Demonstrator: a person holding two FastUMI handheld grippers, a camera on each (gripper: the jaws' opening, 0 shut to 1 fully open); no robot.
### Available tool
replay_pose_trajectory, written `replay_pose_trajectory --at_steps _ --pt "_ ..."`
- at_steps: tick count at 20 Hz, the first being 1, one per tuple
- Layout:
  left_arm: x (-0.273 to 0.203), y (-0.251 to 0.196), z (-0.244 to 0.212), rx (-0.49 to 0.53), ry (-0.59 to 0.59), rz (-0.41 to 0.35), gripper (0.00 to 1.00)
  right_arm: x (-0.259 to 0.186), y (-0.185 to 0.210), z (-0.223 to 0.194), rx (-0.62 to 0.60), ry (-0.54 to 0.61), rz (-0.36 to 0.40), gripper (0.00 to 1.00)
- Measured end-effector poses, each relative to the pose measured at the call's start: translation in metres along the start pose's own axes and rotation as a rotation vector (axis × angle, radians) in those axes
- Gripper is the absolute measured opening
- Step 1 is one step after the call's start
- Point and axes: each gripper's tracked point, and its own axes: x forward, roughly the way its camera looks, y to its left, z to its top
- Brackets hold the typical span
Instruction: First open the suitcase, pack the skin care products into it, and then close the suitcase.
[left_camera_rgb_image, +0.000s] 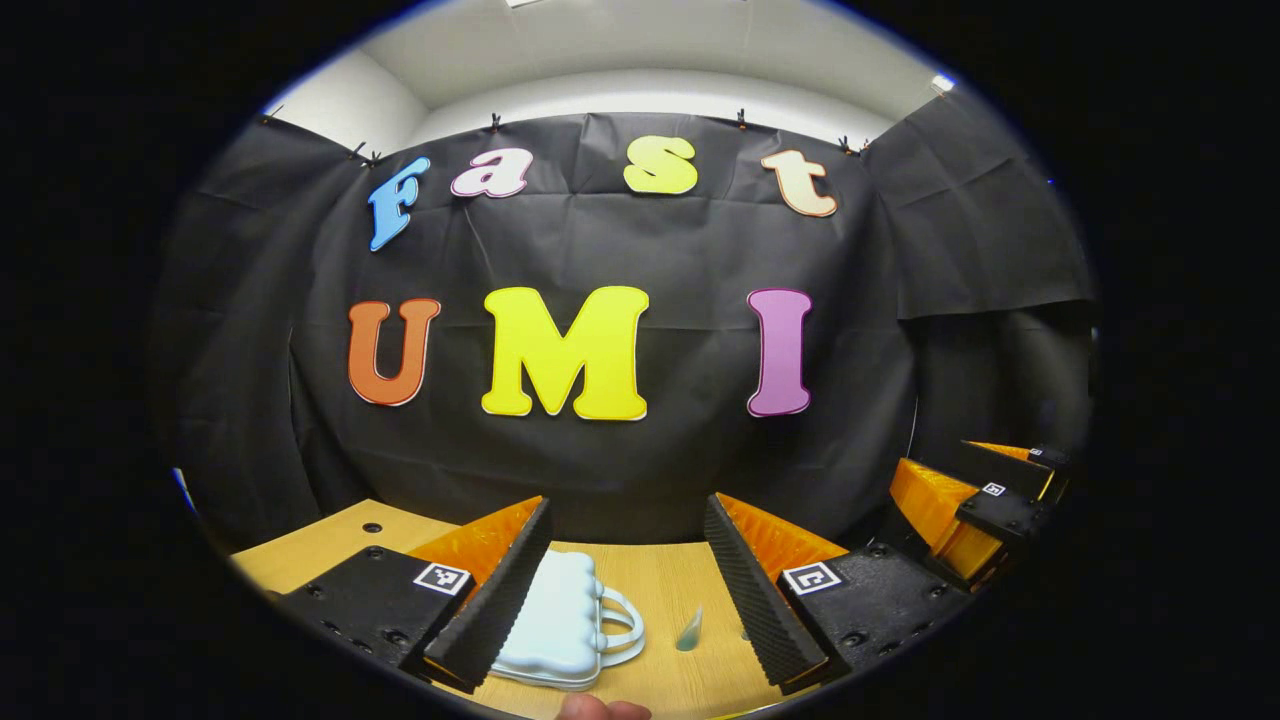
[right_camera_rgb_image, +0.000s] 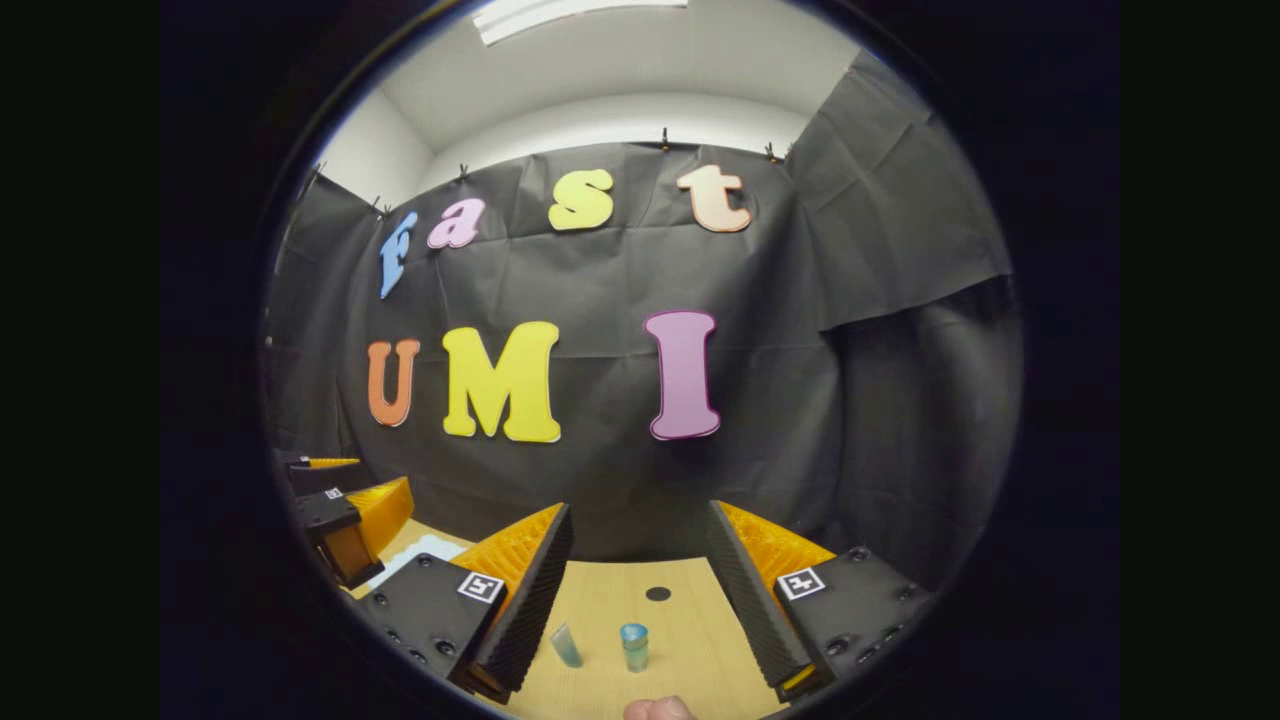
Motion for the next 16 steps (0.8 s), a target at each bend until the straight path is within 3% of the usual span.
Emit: replay_pose_trajectory --at_steps 9,11,16 --pt "0.002 -0.003 -0.018 0.02 0.039 0.001 0.97 0.005 -0.007 -0.021 0.017 0.043 0.017 0.8" --pt "0.004 -0.013 -0.027 0.053 0.062 -0.041 0.97 0.005 -0.013 -0.025 0.016 0.052 0.013 0.8" --pt "0.014 -0.034 -0.099 0.293 0.236 -0.207 1.0 0.0 -0.046 -0.046 -0.032 0.095 -0.025 0.8"
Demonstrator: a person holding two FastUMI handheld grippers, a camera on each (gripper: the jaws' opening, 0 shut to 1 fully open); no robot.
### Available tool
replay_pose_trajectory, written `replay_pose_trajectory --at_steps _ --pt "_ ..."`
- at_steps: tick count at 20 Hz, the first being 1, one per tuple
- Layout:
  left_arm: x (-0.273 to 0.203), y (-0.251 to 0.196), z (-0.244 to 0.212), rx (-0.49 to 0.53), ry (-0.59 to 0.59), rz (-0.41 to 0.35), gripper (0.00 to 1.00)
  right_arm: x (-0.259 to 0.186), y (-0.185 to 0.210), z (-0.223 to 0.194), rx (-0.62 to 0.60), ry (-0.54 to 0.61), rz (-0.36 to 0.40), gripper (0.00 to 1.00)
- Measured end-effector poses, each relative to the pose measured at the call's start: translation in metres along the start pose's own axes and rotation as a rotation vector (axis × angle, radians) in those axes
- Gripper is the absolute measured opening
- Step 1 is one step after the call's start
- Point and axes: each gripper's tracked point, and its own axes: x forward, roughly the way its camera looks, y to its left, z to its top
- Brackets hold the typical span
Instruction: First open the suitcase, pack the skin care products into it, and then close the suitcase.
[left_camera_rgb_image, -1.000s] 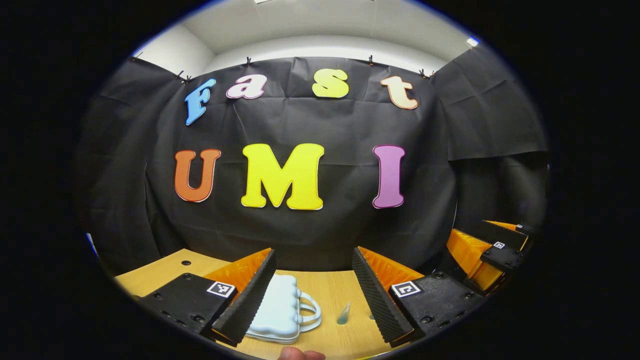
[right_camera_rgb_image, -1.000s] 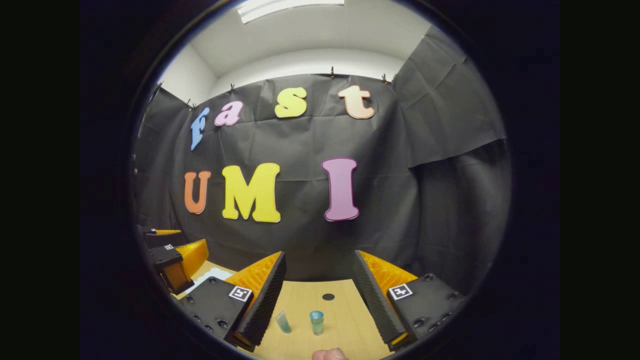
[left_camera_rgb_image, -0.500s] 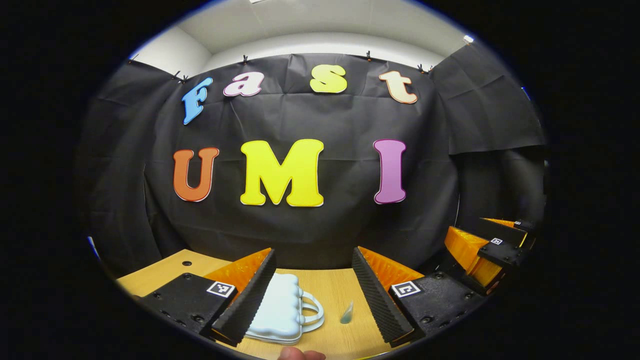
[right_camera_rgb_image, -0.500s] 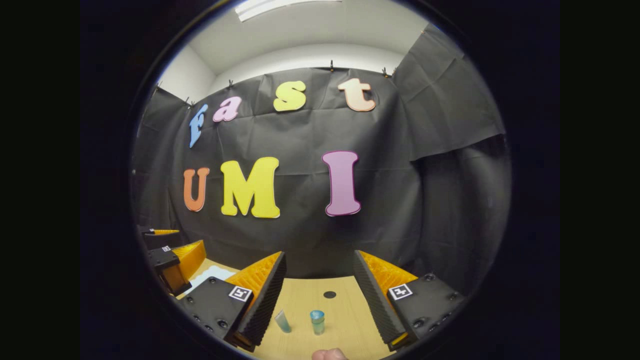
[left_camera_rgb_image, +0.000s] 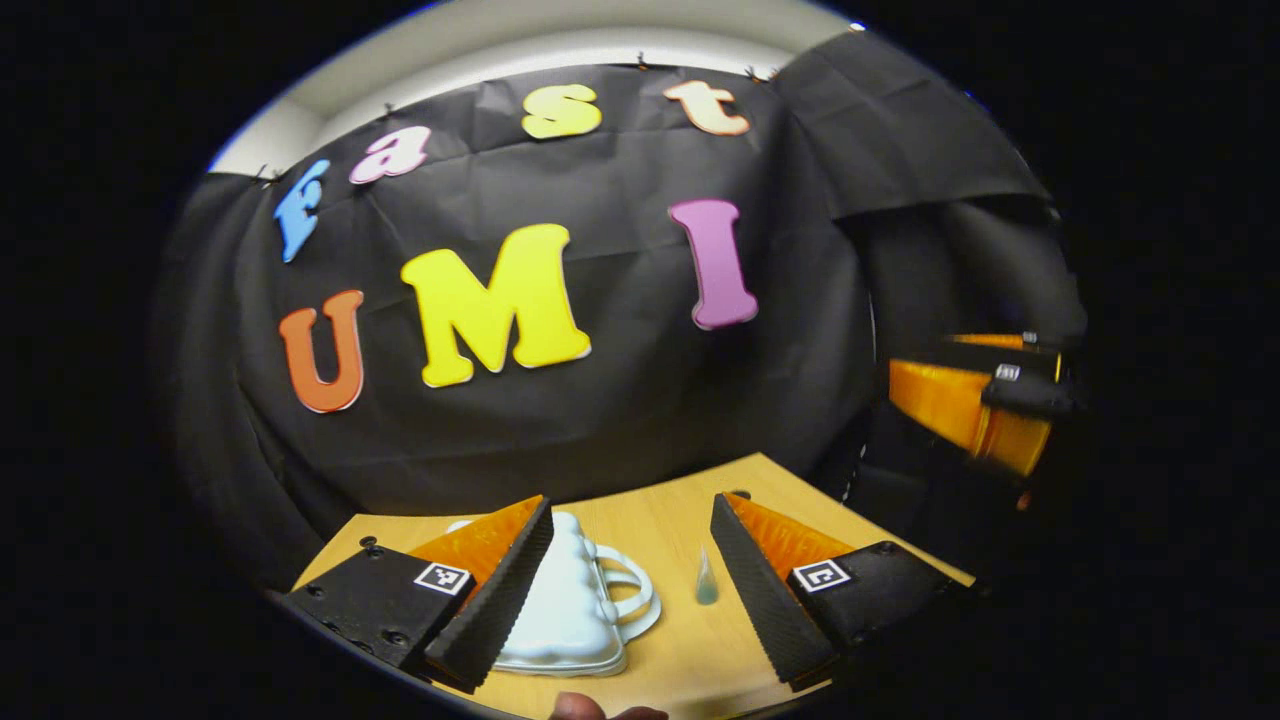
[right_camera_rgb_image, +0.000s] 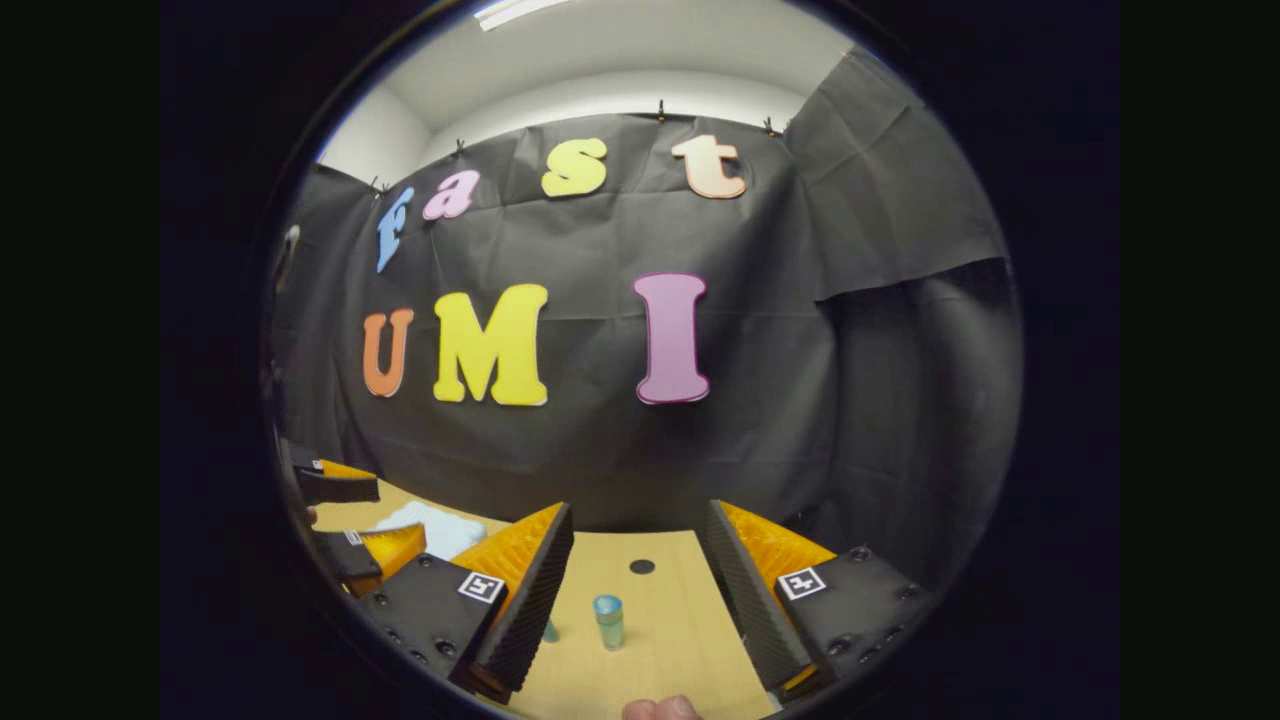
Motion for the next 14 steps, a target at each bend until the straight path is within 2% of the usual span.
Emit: replay_pose_trajectory --at_steps 4,8,12,14 --pt "0.026 -0.011 -0.05 0.222 0.128 -0.062 0.98 -0.004 -0.034 -0.021 -0.024 0.059 -0.054 0.8" --pt "0.056 -0.017 -0.098 0.486 0.262 -0.141 0.98 -0.012 -0.065 -0.036 -0.028 0.097 -0.119 0.8" --pt "0.081 -0.006 -0.149 0.678 0.413 -0.162 0.97 -0.019 -0.085 -0.043 -0.019 0.122 -0.166 0.8" --pt "0.094 -0.003 -0.158 0.758 0.434 -0.156 0.96 -0.022 -0.092 -0.05 -0.013 0.142 -0.182 0.81"
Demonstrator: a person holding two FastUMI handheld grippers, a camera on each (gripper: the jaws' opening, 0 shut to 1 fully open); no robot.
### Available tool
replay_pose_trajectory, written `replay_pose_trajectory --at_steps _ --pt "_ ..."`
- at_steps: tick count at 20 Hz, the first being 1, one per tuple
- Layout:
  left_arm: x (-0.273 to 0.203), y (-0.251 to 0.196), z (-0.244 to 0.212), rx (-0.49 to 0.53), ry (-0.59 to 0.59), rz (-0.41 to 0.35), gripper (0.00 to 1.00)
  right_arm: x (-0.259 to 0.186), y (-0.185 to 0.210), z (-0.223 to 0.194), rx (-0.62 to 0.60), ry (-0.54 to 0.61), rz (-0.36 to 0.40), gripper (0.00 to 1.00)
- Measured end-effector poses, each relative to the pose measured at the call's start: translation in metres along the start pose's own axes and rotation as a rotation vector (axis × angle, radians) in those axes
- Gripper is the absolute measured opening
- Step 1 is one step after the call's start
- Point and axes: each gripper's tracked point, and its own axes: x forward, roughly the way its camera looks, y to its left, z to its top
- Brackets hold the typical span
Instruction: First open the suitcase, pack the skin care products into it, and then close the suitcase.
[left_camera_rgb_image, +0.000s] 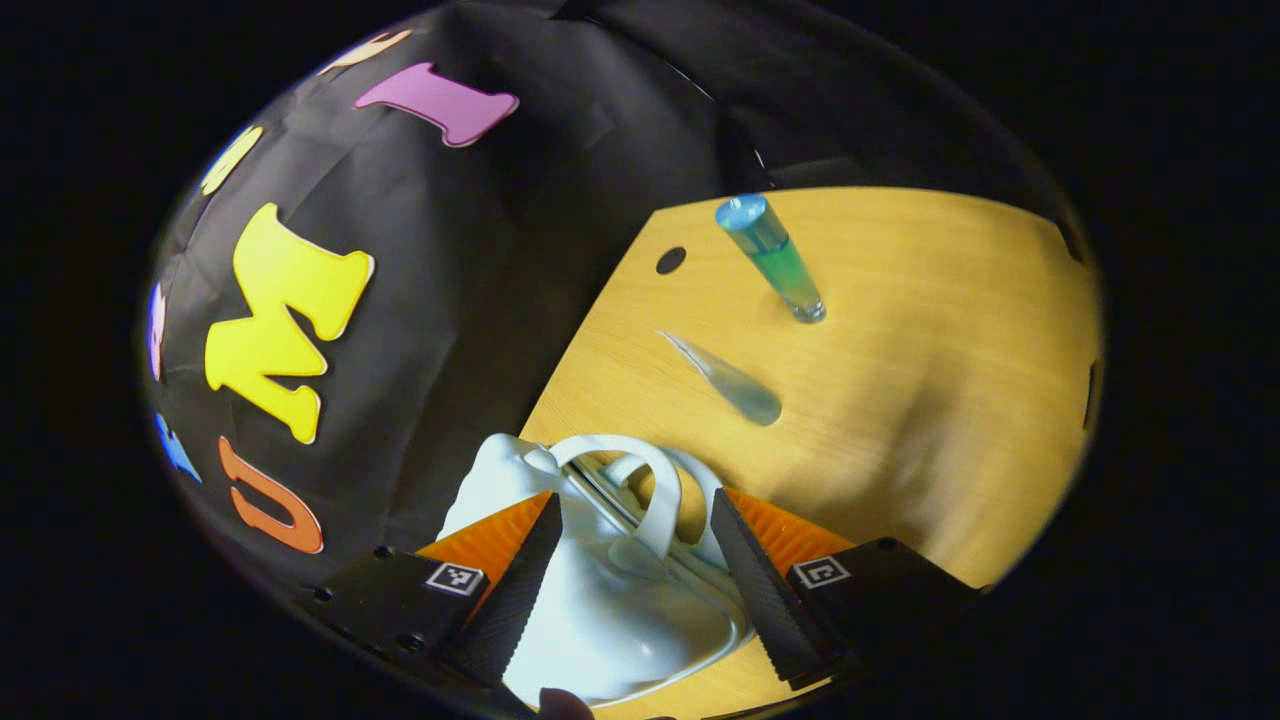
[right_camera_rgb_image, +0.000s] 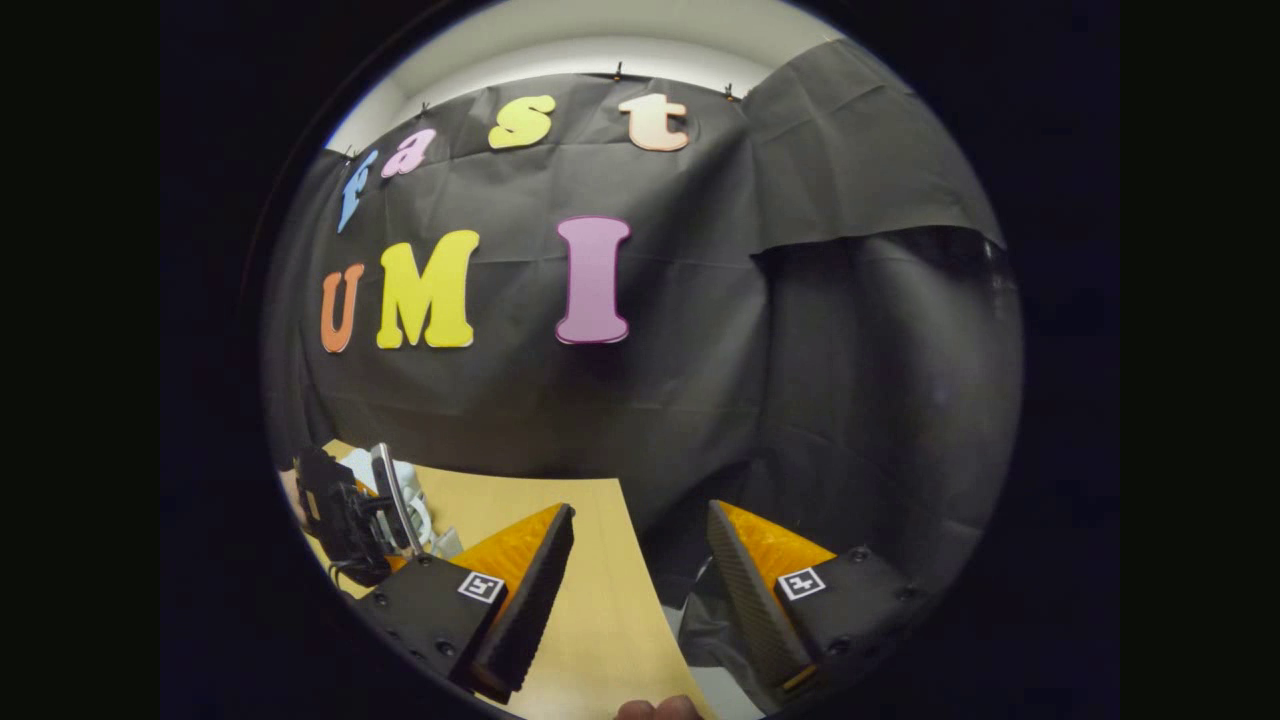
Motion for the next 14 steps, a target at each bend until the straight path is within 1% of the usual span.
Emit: replay_pose_trajectory --at_steps 3,6,8,10,11,12,13,14 --pt "0.019 -0.005 -0.013 0.089 0.08 -0.011 0.9 -0.003 -0.011 -0.01 -0.009 0.033 -0.022 0.8" --pt "0.035 -0.006 -0.02 0.136 0.137 -0.021 0.89 -0.006 -0.019 -0.014 0.002 0.053 -0.044 0.81" --pt "0.042 -0.009 -0.02 0.169 0.155 -0.034 0.84 -0.008 -0.018 -0.017 0.007 0.062 -0.046 0.81" --pt "0.047 -0.012 -0.019 0.19 0.173 -0.049 0.76 -0.01 -0.018 -0.018 0.007 0.063 -0.049 0.81" --pt "0.049 -0.013 -0.02 0.201 0.181 -0.057 0.65 -0.012 -0.019 -0.017 0.008 0.06 -0.052 0.8" --pt "0.05 -0.013 -0.021 0.211 0.189 -0.059 0.63 -0.013 -0.019 -0.016 0.009 0.058 -0.054 0.8" --pt "0.051 -0.013 -0.021 0.217 0.195 -0.062 0.56 -0.014 -0.018 -0.016 0.011 0.058 -0.056 0.8" --pt "0.052 -0.013 -0.021 0.22 0.198 -0.064 0.51 -0.015 -0.018 -0.016 0.013 0.059 -0.057 0.81"
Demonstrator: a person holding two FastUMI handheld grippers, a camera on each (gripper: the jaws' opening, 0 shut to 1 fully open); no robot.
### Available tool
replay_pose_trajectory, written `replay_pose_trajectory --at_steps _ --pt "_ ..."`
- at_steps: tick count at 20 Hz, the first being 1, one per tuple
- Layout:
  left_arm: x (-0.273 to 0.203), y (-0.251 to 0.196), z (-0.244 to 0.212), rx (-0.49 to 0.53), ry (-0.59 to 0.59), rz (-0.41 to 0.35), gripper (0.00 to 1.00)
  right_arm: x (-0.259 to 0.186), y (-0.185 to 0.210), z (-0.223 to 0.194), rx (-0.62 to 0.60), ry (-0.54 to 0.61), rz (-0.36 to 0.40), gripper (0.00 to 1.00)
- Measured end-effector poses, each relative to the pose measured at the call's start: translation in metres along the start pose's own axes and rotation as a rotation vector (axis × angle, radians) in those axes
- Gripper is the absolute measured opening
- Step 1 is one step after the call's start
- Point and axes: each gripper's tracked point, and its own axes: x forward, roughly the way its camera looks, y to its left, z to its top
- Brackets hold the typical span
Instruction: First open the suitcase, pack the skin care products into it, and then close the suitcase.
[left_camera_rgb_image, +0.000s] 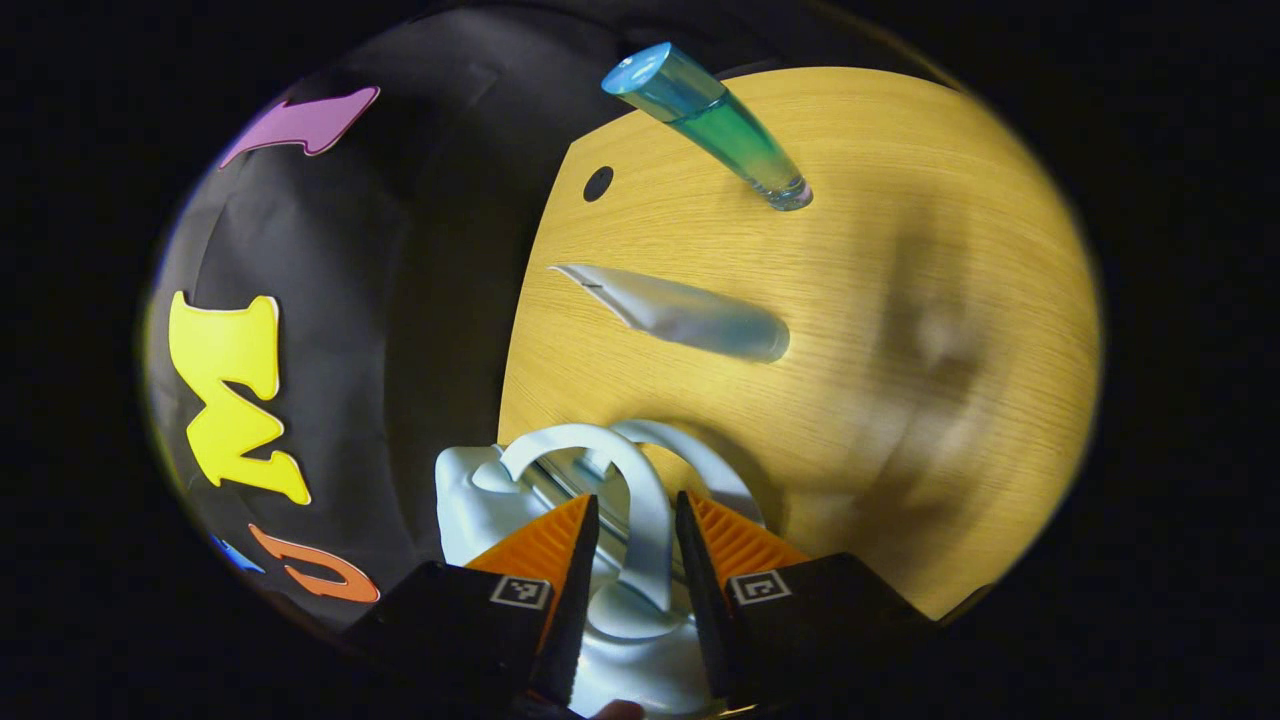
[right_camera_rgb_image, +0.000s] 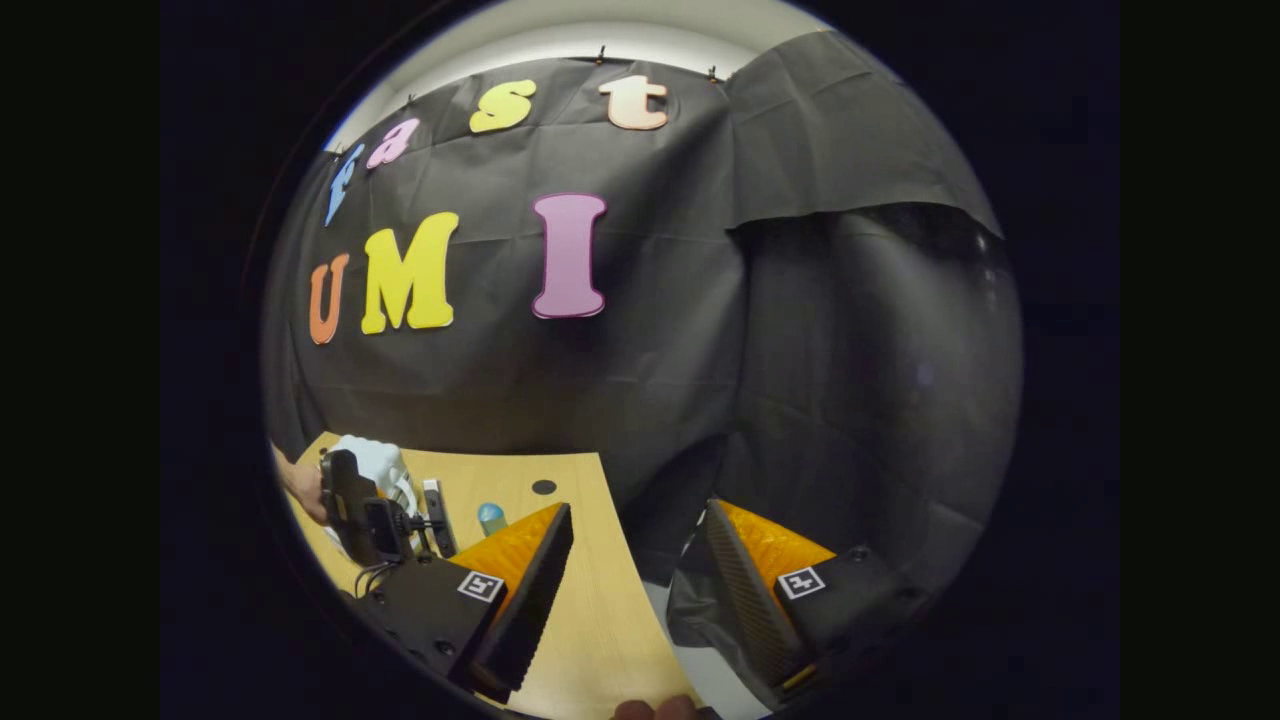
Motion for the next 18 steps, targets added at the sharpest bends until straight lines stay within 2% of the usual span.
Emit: replay_pose_trajectory --at_steps 1,3,7,9,13,16,18 --pt "0.001 -0.003 0.001 -0.002 -0.002 -0.012 0.36 -0.002 0.0 -0.002 0.0 0.002 -0.002 0.8" --pt "-0.002 -0.001 0.001 0.003 -0.002 -0.008 0.24 -0.006 -0.001 -0.003 0.002 0.003 -0.007 0.81" --pt "-0.016 0.018 -0.004 -0.028 -0.045 0.022 0.17 -0.012 -0.001 -0.003 0.001 -0.003 -0.02 0.8" --pt "-0.03 0.031 -0.007 -0.078 -0.088 0.029 0.13 -0.014 0.004 -0.003 0.006 -0.005 -0.016 0.8" --pt "-0.064 0.082 -0.026 -0.19 -0.144 0.105 0.06 -0.013 0.024 0.008 0.005 -0.024 0.012 0.8" --pt "-0.093 0.141 -0.061 -0.35 -0.208 0.2 0.04 -0.012 0.055 0.022 -0.005 -0.051 0.064 0.8" --pt "-0.108 0.188 -0.101 -0.427 -0.244 0.322 0.03 -0.01 0.078 0.028 -0.026 -0.065 0.103 0.8"
